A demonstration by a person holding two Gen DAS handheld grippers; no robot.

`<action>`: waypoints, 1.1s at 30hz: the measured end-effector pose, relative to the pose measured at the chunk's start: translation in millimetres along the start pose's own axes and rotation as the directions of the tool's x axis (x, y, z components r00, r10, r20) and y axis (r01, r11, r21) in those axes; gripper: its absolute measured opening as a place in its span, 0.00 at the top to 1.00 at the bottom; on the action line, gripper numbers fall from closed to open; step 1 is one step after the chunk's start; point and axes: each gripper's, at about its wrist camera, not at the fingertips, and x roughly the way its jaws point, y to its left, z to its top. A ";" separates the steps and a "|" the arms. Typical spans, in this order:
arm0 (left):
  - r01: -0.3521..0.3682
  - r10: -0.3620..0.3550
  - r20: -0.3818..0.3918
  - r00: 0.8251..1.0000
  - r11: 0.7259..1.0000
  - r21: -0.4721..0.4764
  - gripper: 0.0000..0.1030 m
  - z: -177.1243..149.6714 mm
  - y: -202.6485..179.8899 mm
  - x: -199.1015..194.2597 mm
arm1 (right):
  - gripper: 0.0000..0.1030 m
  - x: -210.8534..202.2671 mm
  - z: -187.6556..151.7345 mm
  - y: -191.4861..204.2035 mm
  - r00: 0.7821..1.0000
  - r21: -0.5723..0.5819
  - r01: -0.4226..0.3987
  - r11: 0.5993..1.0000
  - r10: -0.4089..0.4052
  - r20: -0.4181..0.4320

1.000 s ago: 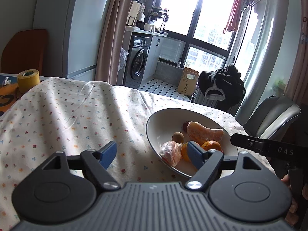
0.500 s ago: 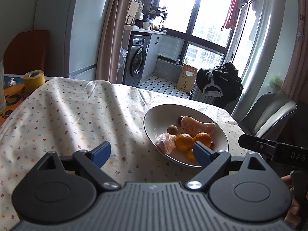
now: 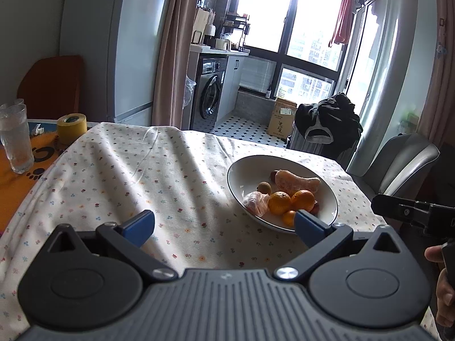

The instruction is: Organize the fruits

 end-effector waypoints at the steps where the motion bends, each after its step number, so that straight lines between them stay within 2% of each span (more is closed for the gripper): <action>1: -0.004 0.004 0.001 1.000 1.000 0.003 0.00 -0.7 1.4 -3.0 | 0.00 -1.4 -0.1 1.4 1.000 -0.002 -0.003 1.000 0.003 0.000; 17: -0.043 0.042 0.027 0.999 0.999 0.027 0.00 -9.6 13.2 -54.1 | 0.00 -34.2 -5.0 25.3 0.999 -0.051 -0.039 0.998 0.039 -0.008; 21: -0.028 0.027 0.032 0.999 0.999 0.031 0.00 -12.7 12.5 -65.4 | 0.00 -43.9 -7.4 29.8 0.999 -0.067 -0.052 0.996 0.052 -0.010; 33: 0.010 -0.013 0.041 0.999 0.997 0.073 0.00 -20.0 5.5 -86.2 | 0.00 -68.8 -16.3 34.9 1.000 -0.056 -0.020 0.998 0.020 -0.001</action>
